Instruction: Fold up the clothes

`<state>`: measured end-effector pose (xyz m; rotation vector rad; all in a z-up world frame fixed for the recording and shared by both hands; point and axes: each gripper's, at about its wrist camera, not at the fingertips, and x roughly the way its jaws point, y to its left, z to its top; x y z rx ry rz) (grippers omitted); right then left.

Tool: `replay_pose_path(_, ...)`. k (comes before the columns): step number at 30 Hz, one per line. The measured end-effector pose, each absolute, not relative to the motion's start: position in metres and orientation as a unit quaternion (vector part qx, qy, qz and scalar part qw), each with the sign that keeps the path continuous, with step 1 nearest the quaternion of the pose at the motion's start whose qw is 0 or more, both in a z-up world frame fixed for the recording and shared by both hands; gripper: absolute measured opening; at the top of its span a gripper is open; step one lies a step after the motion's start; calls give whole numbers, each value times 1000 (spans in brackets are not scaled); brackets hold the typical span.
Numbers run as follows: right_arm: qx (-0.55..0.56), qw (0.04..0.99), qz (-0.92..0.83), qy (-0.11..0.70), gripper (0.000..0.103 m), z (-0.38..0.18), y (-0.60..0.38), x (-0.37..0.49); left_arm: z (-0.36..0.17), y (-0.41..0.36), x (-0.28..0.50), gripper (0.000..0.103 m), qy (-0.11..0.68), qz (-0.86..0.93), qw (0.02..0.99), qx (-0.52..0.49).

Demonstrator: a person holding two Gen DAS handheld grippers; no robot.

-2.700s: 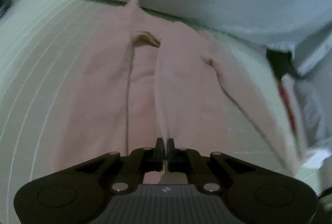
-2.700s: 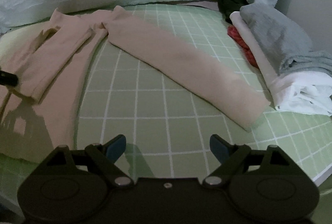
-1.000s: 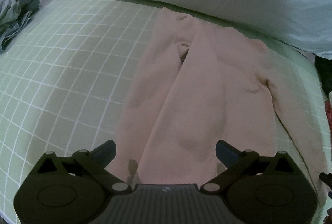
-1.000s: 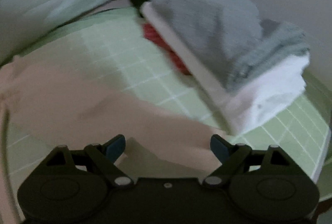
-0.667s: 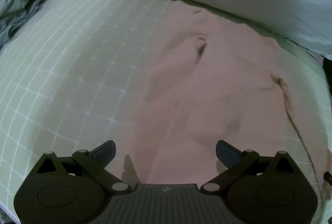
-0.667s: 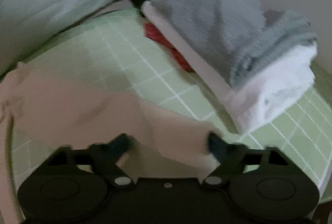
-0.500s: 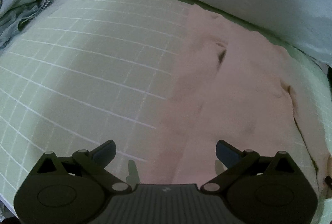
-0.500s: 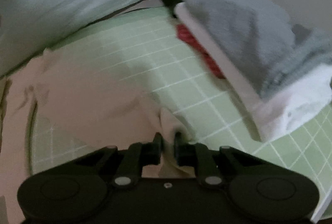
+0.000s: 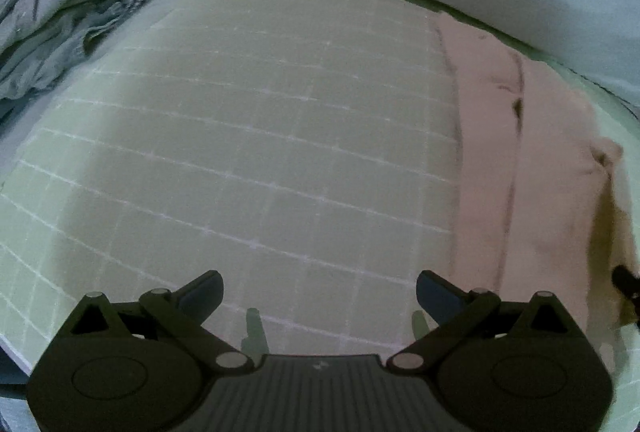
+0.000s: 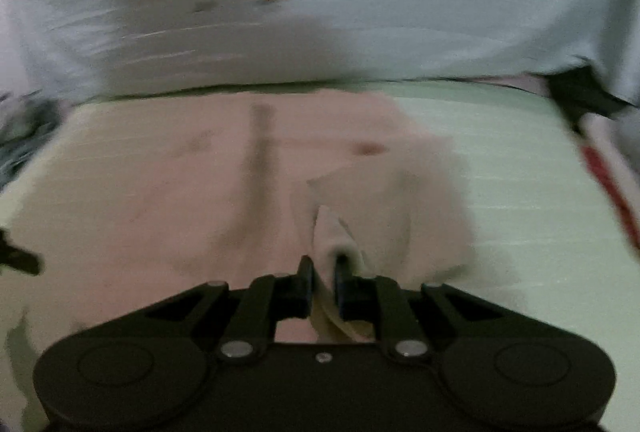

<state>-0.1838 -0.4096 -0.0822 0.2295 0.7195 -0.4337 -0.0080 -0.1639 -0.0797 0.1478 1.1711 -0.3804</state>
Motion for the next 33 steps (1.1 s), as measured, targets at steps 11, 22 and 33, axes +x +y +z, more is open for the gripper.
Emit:
replay_pose_path(11, 91, 885, -261, 376, 81, -92, -377, -176, -82, -167, -20, 101, 545, -190, 812, 83)
replay_pose_path(22, 111, 841, -371, 378, 82, -92, -446, -245, -81, -235, -59, 101, 526, -240, 810, 102)
replay_pose_path(33, 138, 802, -418, 403, 82, -117, -547, -303, -87, -336, -106, 99, 505, -316, 795, 116)
